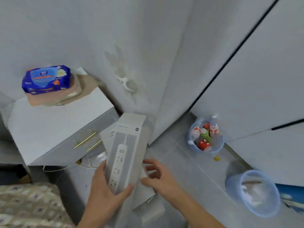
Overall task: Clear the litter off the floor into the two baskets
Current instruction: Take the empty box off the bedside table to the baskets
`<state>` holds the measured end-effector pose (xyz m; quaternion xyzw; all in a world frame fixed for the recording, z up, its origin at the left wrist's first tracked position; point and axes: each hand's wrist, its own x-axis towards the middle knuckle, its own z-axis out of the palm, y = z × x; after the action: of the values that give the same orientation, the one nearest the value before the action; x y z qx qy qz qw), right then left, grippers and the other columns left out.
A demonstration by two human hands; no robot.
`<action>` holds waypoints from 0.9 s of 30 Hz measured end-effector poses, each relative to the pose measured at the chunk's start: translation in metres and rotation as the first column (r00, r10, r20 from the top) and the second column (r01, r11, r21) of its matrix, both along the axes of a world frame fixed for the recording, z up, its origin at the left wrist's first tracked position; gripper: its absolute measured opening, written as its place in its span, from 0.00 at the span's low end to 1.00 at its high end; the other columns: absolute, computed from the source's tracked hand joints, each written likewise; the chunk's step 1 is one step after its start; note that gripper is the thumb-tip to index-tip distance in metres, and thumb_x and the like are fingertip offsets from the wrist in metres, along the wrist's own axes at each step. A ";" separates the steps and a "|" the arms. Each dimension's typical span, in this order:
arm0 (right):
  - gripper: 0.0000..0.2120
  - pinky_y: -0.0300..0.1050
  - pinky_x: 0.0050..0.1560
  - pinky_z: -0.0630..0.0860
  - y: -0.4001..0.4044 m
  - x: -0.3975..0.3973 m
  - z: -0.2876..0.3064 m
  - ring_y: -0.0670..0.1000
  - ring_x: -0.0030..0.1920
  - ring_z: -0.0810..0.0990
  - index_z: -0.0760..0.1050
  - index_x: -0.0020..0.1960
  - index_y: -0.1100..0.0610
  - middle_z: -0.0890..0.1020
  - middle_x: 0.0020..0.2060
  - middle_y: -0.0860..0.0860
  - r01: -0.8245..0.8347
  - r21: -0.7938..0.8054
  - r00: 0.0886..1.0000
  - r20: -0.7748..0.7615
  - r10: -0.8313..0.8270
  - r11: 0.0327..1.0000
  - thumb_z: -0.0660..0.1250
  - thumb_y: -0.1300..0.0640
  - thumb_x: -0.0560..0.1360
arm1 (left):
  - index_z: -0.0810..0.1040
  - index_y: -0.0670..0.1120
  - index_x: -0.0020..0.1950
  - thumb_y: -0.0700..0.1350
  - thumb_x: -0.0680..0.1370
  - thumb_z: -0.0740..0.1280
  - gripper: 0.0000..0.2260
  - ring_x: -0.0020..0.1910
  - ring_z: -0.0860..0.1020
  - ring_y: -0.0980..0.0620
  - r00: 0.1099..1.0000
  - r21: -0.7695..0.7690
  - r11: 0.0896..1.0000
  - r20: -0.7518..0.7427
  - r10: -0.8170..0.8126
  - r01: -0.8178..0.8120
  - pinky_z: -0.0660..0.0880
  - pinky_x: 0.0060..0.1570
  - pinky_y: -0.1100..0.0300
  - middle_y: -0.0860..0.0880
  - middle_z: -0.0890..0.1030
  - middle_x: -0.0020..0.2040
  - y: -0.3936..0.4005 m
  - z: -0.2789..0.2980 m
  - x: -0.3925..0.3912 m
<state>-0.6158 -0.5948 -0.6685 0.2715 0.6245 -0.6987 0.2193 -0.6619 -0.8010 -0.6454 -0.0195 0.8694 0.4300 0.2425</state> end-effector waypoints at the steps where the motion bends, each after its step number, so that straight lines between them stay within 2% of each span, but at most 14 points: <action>1: 0.23 0.45 0.44 0.83 0.026 0.025 0.003 0.52 0.47 0.82 0.79 0.61 0.42 0.80 0.56 0.54 0.039 0.007 0.999 0.012 -0.039 0.999 0.75 0.61 0.70 | 0.59 0.57 0.75 0.67 0.55 0.81 0.54 0.67 0.71 0.54 0.999 -0.004 0.999 0.021 -0.034 0.034 0.72 0.65 0.50 0.57 0.71 0.68 0.028 0.001 0.013; 4: 0.22 0.54 0.50 0.84 0.099 0.101 0.008 0.59 0.53 0.83 0.79 0.61 0.41 0.82 0.56 0.54 0.179 0.037 0.983 0.037 -0.181 0.983 0.76 0.60 0.71 | 0.60 0.53 0.75 0.69 0.55 0.79 0.55 0.67 0.71 0.52 0.987 -0.016 0.988 0.047 -0.154 0.155 0.73 0.65 0.48 0.54 0.71 0.67 0.116 0.002 0.051; 6: 0.23 0.57 0.53 0.83 0.142 0.149 0.007 0.57 0.50 0.83 0.80 0.60 0.40 0.82 0.56 0.55 0.290 0.064 0.955 0.040 -0.293 0.955 0.76 0.56 0.68 | 0.61 0.52 0.75 0.68 0.57 0.79 0.53 0.66 0.71 0.52 0.968 -0.030 0.968 0.059 -0.245 0.247 0.73 0.66 0.48 0.53 0.70 0.65 0.174 0.000 0.075; 8: 0.23 0.56 0.54 0.83 0.179 0.195 0.004 0.55 0.48 0.83 0.80 0.60 0.40 0.82 0.56 0.56 0.386 0.093 0.919 0.048 -0.391 0.918 0.76 0.55 0.67 | 0.61 0.53 0.74 0.68 0.57 0.78 0.51 0.64 0.73 0.51 0.935 -0.051 0.935 0.064 -0.349 0.352 0.75 0.64 0.47 0.53 0.71 0.62 0.228 -0.008 0.099; 10: 0.23 0.53 0.52 0.84 0.214 0.241 -0.003 0.58 0.50 0.83 0.80 0.61 0.42 0.82 0.55 0.56 0.470 0.100 0.878 0.052 -0.477 0.877 0.76 0.56 0.68 | 0.62 0.54 0.72 0.67 0.57 0.78 0.49 0.62 0.74 0.50 0.886 -0.066 0.884 0.074 -0.458 0.462 0.76 0.62 0.45 0.53 0.72 0.60 0.277 -0.021 0.127; 14: 0.22 0.46 0.47 0.83 0.274 0.328 -0.024 0.53 0.49 0.84 0.80 0.62 0.44 0.82 0.54 0.55 0.633 0.112 0.764 0.068 -0.642 0.766 0.75 0.63 0.73 | 0.64 0.57 0.68 0.64 0.57 0.78 0.44 0.59 0.75 0.51 0.781 -0.061 0.780 0.110 -0.615 0.623 0.79 0.57 0.46 0.56 0.73 0.58 0.369 -0.051 0.180; 16: 0.21 0.44 0.46 0.82 0.301 0.365 -0.034 0.54 0.50 0.85 0.81 0.62 0.44 0.83 0.53 0.55 0.700 0.114 0.698 0.097 -0.709 0.705 0.75 0.64 0.74 | 0.65 0.58 0.66 0.65 0.57 0.79 0.42 0.59 0.76 0.51 0.740 -0.049 0.741 0.132 -0.660 0.670 0.80 0.55 0.46 0.55 0.74 0.57 0.412 -0.068 0.204; 18: 0.21 0.44 0.45 0.82 0.327 0.394 -0.043 0.58 0.52 0.84 0.81 0.61 0.44 0.83 0.54 0.56 0.741 0.118 0.649 0.129 -0.750 0.661 0.74 0.64 0.74 | 0.66 0.58 0.64 0.67 0.57 0.77 0.41 0.58 0.76 0.51 0.704 -0.060 0.703 0.134 -0.698 0.708 0.78 0.57 0.45 0.55 0.75 0.56 0.451 -0.084 0.225; 22: 0.18 0.51 0.50 0.83 0.375 0.437 -0.065 0.58 0.53 0.84 0.81 0.60 0.42 0.83 0.54 0.55 0.748 0.168 0.614 0.194 -0.765 0.642 0.74 0.60 0.75 | 0.65 0.56 0.63 0.70 0.59 0.74 0.39 0.58 0.71 0.47 0.558 -0.198 0.526 0.183 -0.809 0.827 0.69 0.62 0.45 0.53 0.71 0.54 0.521 -0.104 0.263; 24: 0.17 0.48 0.47 0.82 0.395 0.448 -0.078 0.56 0.52 0.85 0.81 0.60 0.42 0.84 0.53 0.55 0.733 0.183 0.615 0.235 -0.753 0.655 0.73 0.58 0.75 | 0.65 0.53 0.63 0.69 0.61 0.75 0.39 0.60 0.71 0.46 0.536 -0.226 0.493 0.203 -0.820 0.840 0.70 0.62 0.45 0.51 0.71 0.54 0.544 -0.120 0.275; 27: 0.15 0.39 0.39 0.78 0.421 0.455 -0.104 0.53 0.46 0.85 0.80 0.60 0.45 0.85 0.49 0.56 0.723 0.208 0.593 0.302 -0.746 0.659 0.72 0.59 0.76 | 0.64 0.53 0.61 0.66 0.60 0.76 0.38 0.60 0.70 0.46 0.540 -0.209 0.503 0.201 -0.817 0.839 0.71 0.61 0.44 0.51 0.72 0.55 0.569 -0.147 0.283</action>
<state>-0.1607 -0.1741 -0.7727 0.6348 0.4269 -0.6439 0.0140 -0.3787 -0.2324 -0.7929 0.3478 0.8141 0.1325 0.4458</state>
